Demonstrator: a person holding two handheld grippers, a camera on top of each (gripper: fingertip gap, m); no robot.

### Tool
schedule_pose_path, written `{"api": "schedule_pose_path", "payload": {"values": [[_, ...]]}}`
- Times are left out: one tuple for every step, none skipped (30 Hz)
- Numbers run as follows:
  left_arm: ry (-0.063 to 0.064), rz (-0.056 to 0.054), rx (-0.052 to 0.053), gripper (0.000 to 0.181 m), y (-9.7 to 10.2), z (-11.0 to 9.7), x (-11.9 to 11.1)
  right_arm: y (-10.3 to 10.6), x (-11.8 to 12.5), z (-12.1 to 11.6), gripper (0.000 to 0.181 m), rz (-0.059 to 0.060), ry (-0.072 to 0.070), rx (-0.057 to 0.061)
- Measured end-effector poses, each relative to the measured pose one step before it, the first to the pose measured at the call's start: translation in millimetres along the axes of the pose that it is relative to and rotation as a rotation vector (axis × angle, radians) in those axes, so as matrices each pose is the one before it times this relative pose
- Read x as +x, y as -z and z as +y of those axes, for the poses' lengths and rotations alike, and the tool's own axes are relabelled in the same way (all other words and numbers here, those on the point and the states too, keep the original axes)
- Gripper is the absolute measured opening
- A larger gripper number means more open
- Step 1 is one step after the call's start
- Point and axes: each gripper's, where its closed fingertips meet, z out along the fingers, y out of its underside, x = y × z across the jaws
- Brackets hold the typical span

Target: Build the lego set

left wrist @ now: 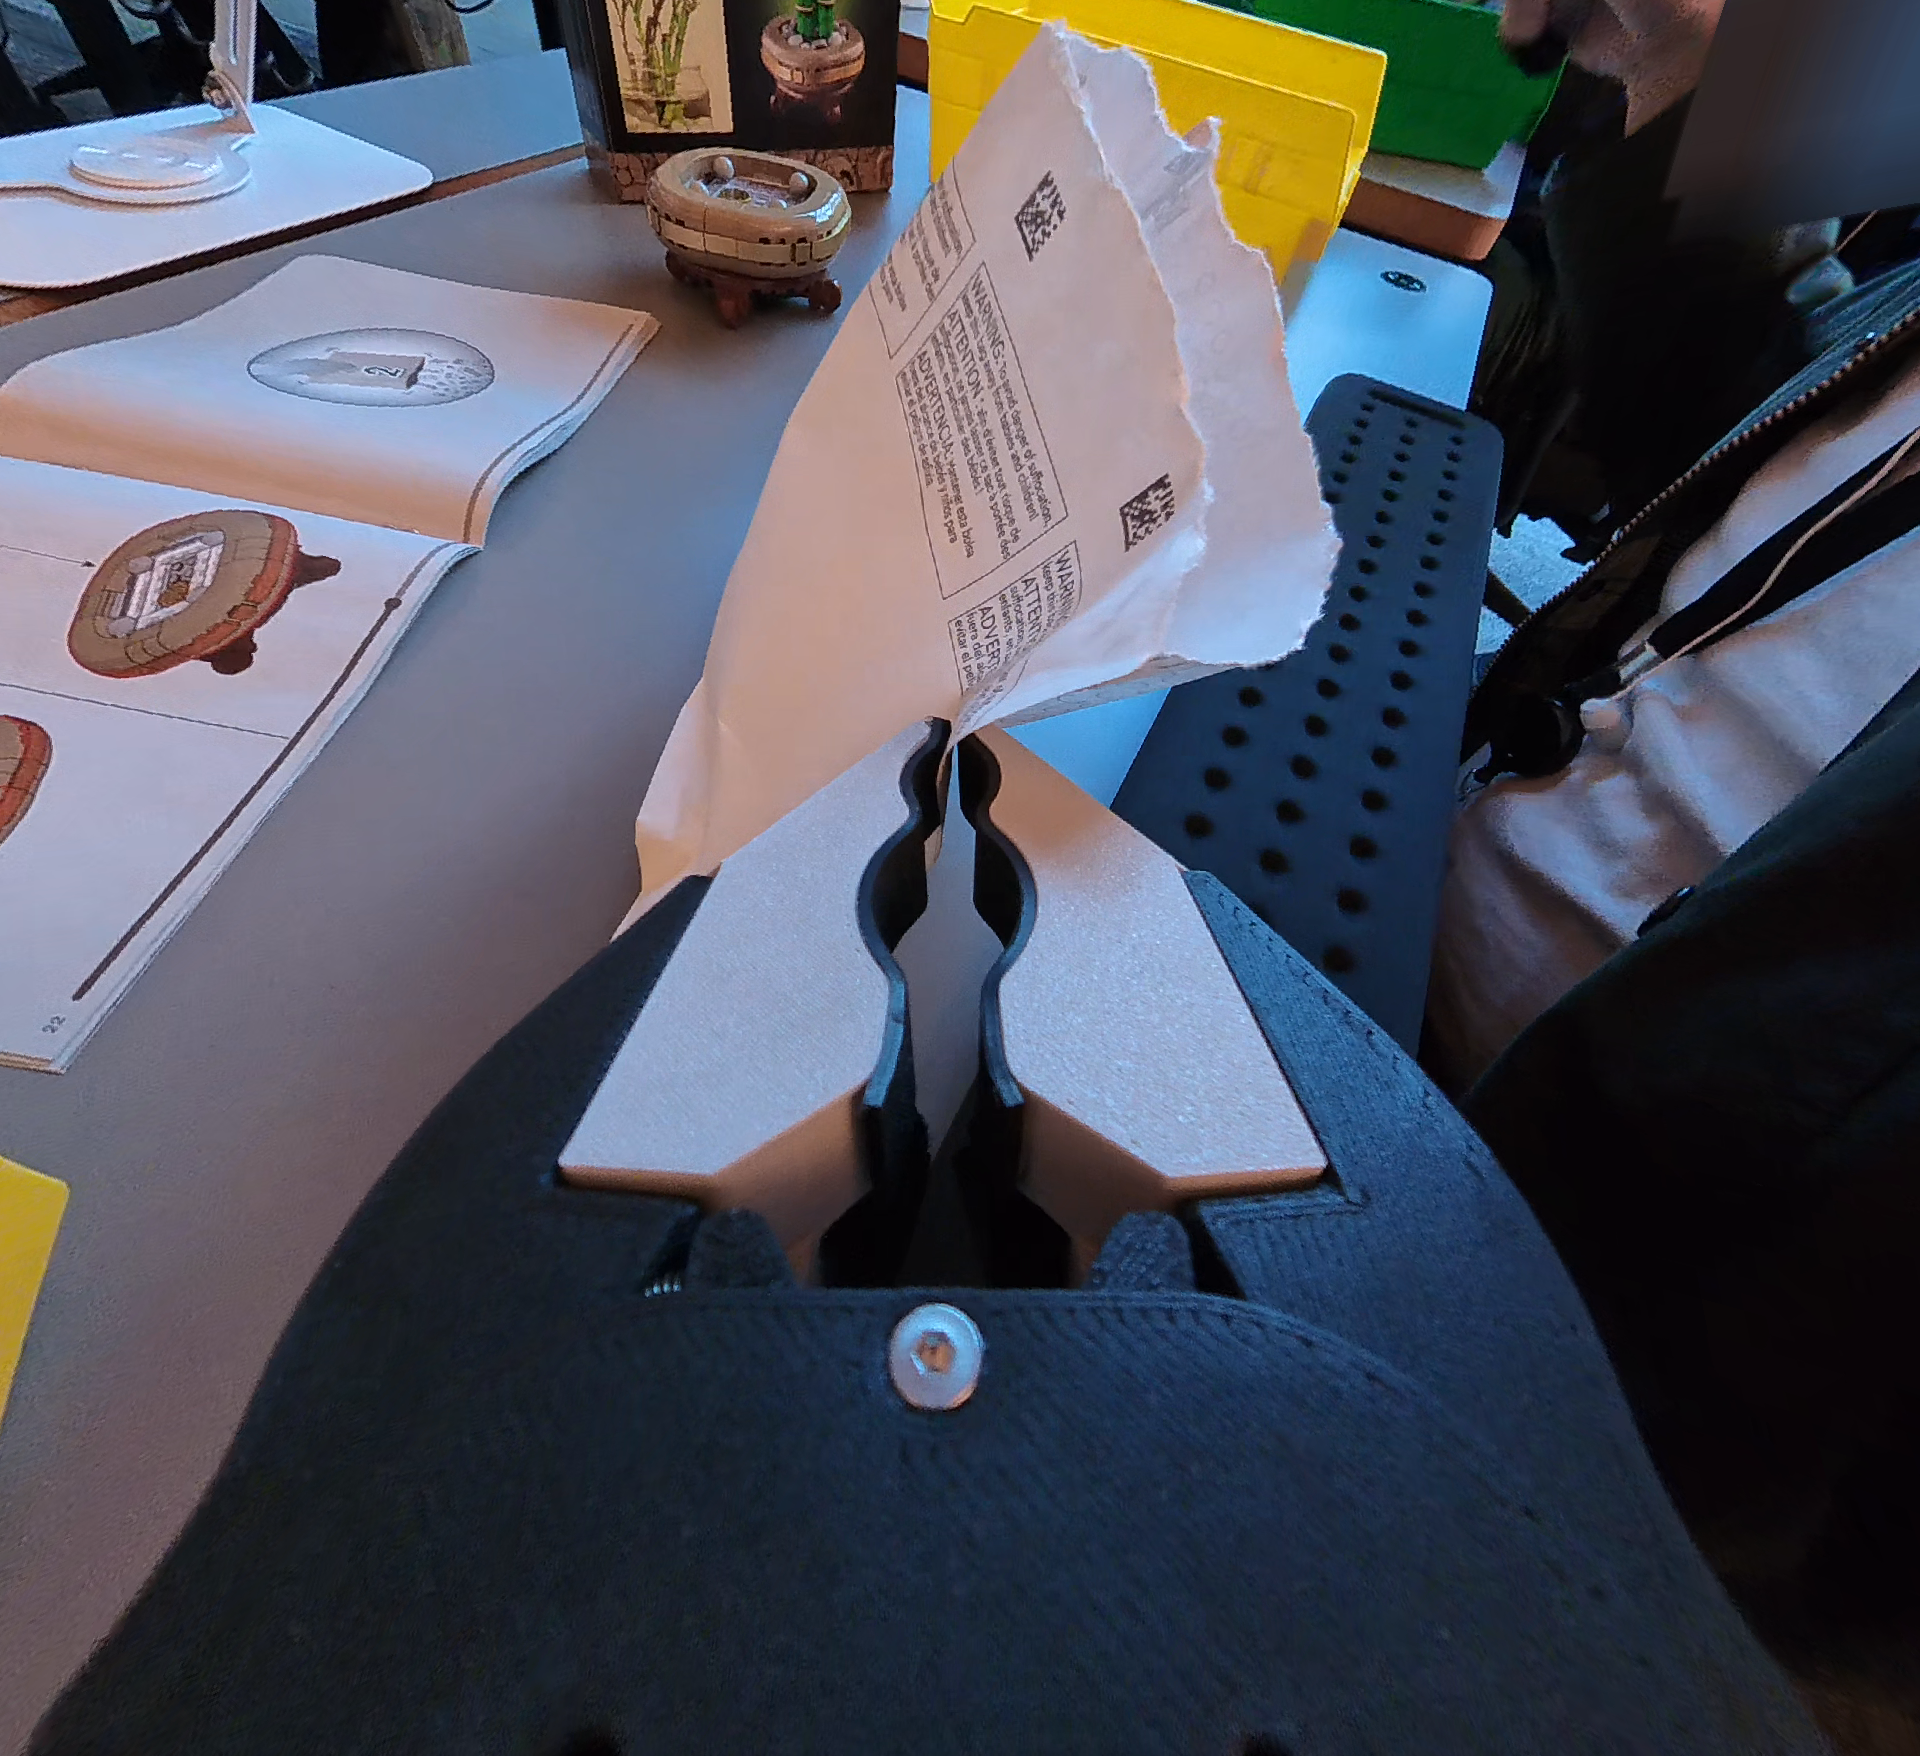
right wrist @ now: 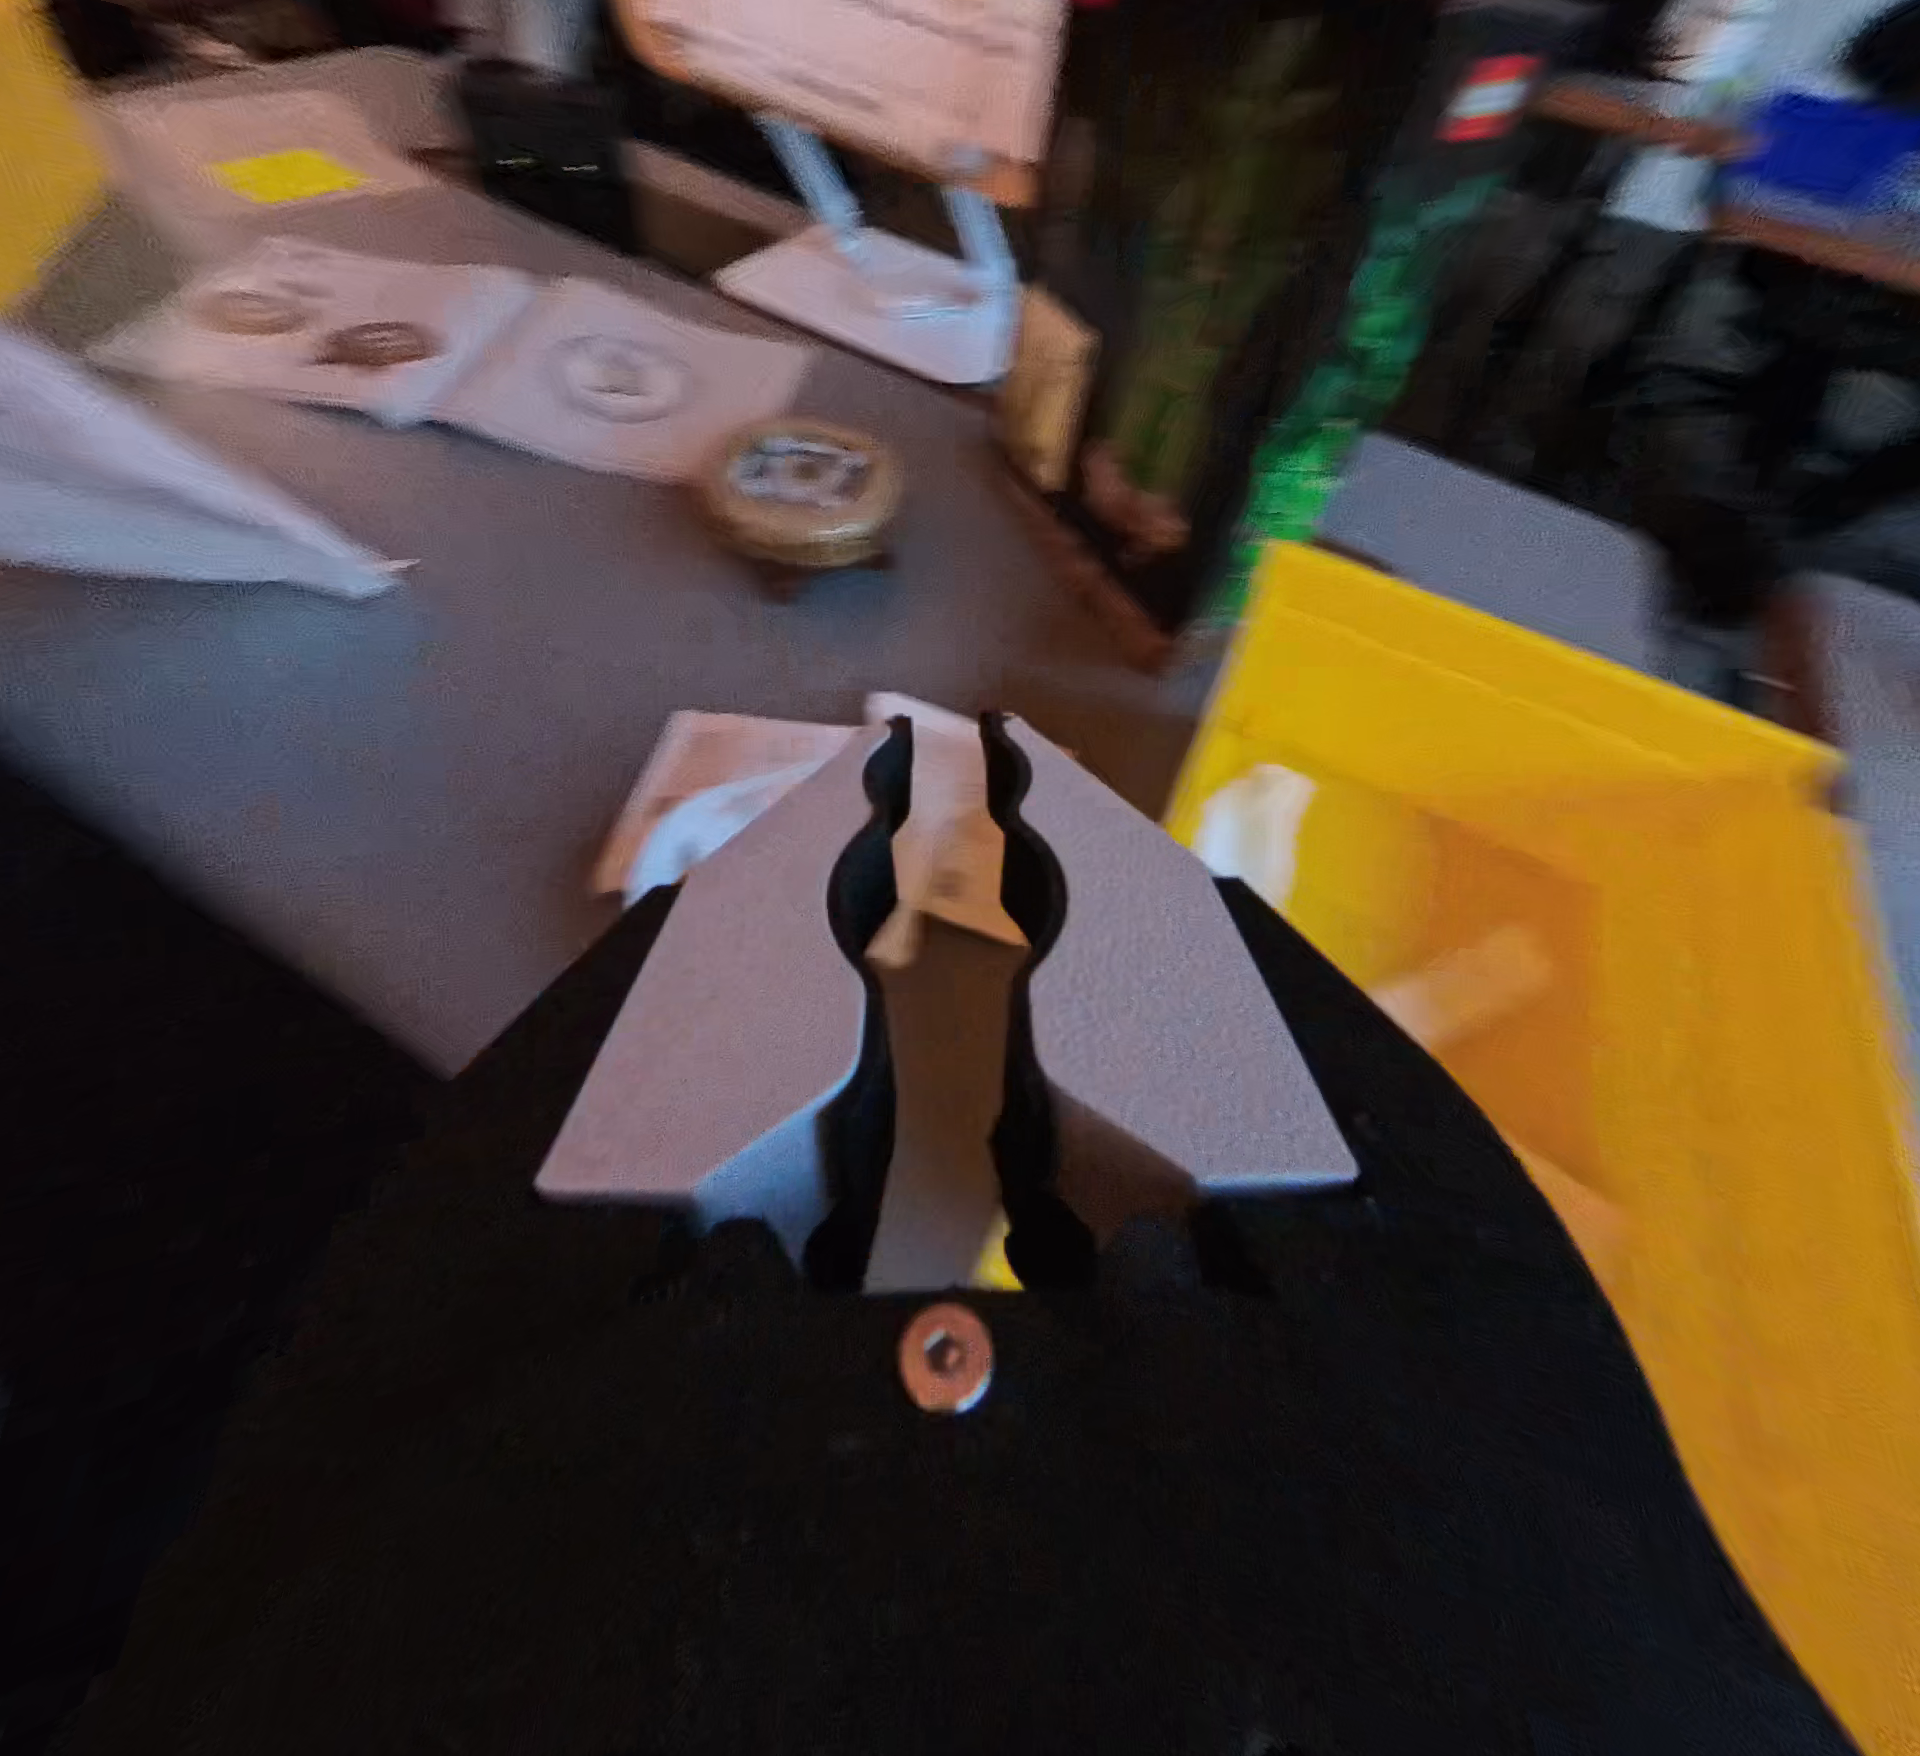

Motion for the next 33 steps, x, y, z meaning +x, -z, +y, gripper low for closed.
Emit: {"api": "schedule_pose_path", "payload": {"values": [[-0.0037, 0.0011, -0.0015, 0.000, -0.33, 0.29, 0.78, -13.58, -40.66, 11.19, 0.016, -0.1727, 0.0056, -0.0475], [-0.0026, 0.0018, -0.0007, 0.000, -0.35, 0.37, 0.74, -18.93, -28.66, 17.30, 0.021, -0.1269, 0.0048, -0.0783], [-0.0024, 0.0023, -0.0003, 0.000, -0.31, 0.43, 0.69, -21.14, -11.52, 20.14, 0.023, -0.0505, 0.0080, -0.0959], [-0.0019, 0.0023, -0.0003, 0.000, -0.16, 0.59, 0.72, -19.18, 2.60, 19.57, 0.025, 0.0219, 0.0106, -0.0972], [-0.0010, 0.0017, -0.0002, 0.000, 0.13, 0.64, 0.40, -16.32, 7.10, 15.83, 0.028, 0.0440, 0.0073, -0.0794], [-0.0001, 0.0009, 0.0013, 0.000, 0.30, 0.51, 0.23, -12.04, 2.46, 10.80, 0.030, 0.0160, 0.0034, -0.0539], [0.0000, 0.0011, 0.0017, 0.000, 0.34, 0.57, 0.16, -9.07, 2.63, 4.46, 0.030, 0.0067, -0.0137, -0.0155], [0.0006, 0.0015, 0.0027, 0.000, 0.33, 0.53, 0.15, -5.58, 3.92, 1.34, 0.030, 0.0106, -0.0226, 0.0023], [0.0018, 0.0021, 0.0031, 0.000, 0.41, 0.47, 0.03, -4.48, 4.12, 1.72, 0.030, 0.0119, -0.0231, -0.0041], [0.0013, 0.0022, 0.0021, 0.000, 0.30, 0.54, -0.10, -4.16, 1.85, 4.60, 0.032, -0.0053, -0.0169, -0.0204], [-0.0001, 0.0017, 0.0023, 0.000, 0.26, 0.30, -0.13, -3.08, 0.41, 4.03, 0.030, -0.0096, -0.0069, -0.0214], [-0.0005, 0.0019, 0.0027, 0.000, 0.30, 0.06, -0.11, -1.10, 1.69, 3.62, 0.018, 0.0045, -0.0019, -0.0130], [-0.0005, 0.0019, 0.0021, 0.000, 0.34, 0.14, -0.11, 1.22, 1.61, 4.23, 0.016, 0.0132, 0.0022, -0.0185], [-0.0009, 0.0014, 0.0013, 0.000, 0.20, 0.20, -0.12, 2.44, 4.27, 5.07, 0.016, 0.0285, 0.0002, -0.0195], [0.0001, 0.0014, 0.0011, 0.000, 0.34, 0.18, 0.07, 5.08, 4.57, 5.40, 0.016, 0.0324, -0.0009, -0.0196], [0.0009, 0.0019, -0.0005, 0.000, 0.10, 0.19, 0.32, 6.28, 3.47, 5.93, 0.016, 0.0245, -0.0046, -0.0186], [-0.0020, 0.0021, -0.0022, 0.000, 0.04, 0.32, 0.55, 6.51, 2.66, 5.47, 0.016, 0.0134, -0.0138, -0.0130], [-0.0046, 0.0014, -0.0033, 0.000, -0.14, 0.63, 0.44, 6.22, 1.95, 4.21, 0.016, 0.0052, -0.0222, -0.0061], [-0.0027, 0.0021, -0.0036, 0.000, -0.14, 0.71, 0.26, 5.79, 1.95, 0.89, 0.016, 0.0003, -0.0187, 0.0094], [0.0003, 0.0019, -0.0011, 0.000, 0.00, 0.40, -0.05, 6.16, 1.08, -0.29, 0.016, -0.0012, -0.0161, 0.0149], [0.0013, 0.0002, 0.0022, 0.000, 0.28, 0.00, -0.29, 6.52, 0.96, 1.33, 0.016, 0.0026, -0.0182, 0.0037], [0.0014, -0.0003, 0.0040, 0.000, 0.41, -0.40, -0.43, 6.12, 2.61, 2.82, 0.016, 0.0127, -0.0179, -0.0054], [0.0007, -0.0008, 0.0035, 0.000, 0.40, -0.19, -0.27, 4.76, 2.61, 3.35, 0.016, 0.0138, -0.0131, -0.0072], [-0.0009, -0.0004, 0.0015, 0.000, 0.15, -0.02, -0.12, 1.33, 1.59, 3.89, 0.016, 0.0051, -0.0110, -0.0134], [-0.0013, 0.0008, 0.0002, 0.000, 0.02, 0.19, -0.01, -1.56, 0.65, 5.53, 0.020, -0.0027, -0.0110, -0.0270], [0.0000, 0.0013, -0.0001, 0.000, -0.11, 0.05, -0.03, -2.33, 1.86, 2.30, 0.030, 0.0044, 0.0012, -0.0201], [0.0001, 0.0006, -0.0007, 0.000, -0.06, -0.19, -0.19, -2.02, 2.78, -2.03, 0.034, 0.0118, 0.0089, -0.0006], [-0.0015, -0.0005, -0.0010, 0.000, 0.10, -0.29, -0.23, 0.51, 0.90, -5.28, 0.034, 0.0083, 0.0132, 0.0178], [-0.0023, -0.0010, -0.0007, 0.000, 0.01, -0.43, -0.14, 0.91, 0.09, -10.40, 0.034, 0.0029, 0.0234, 0.0371], [-0.0016, -0.0003, 0.0001, 0.000, -0.08, -0.44, -0.01, 1.55, 2.90, -14.66, 0.034, 0.0149, 0.0257, 0.0561], [-0.0012, -0.0003, 0.0002, 0.000, -0.31, -0.41, 0.11, -1.52, 6.11, -13.50, 0.034, 0.0411, 0.0070, 0.0555], [-0.0017, -0.0002, 0.0000, 0.000, -0.37, -0.18, 0.25, -5.16, 10.75, -11.19, 0.034, 0.0710, -0.0129, 0.0293], [-0.0024, 0.0002, -0.0002, 0.000, -0.59, -0.08, 0.54, -6.74, 7.06, -4.91, 0.035, 0.0662, -0.0109, -0.0164]]}}
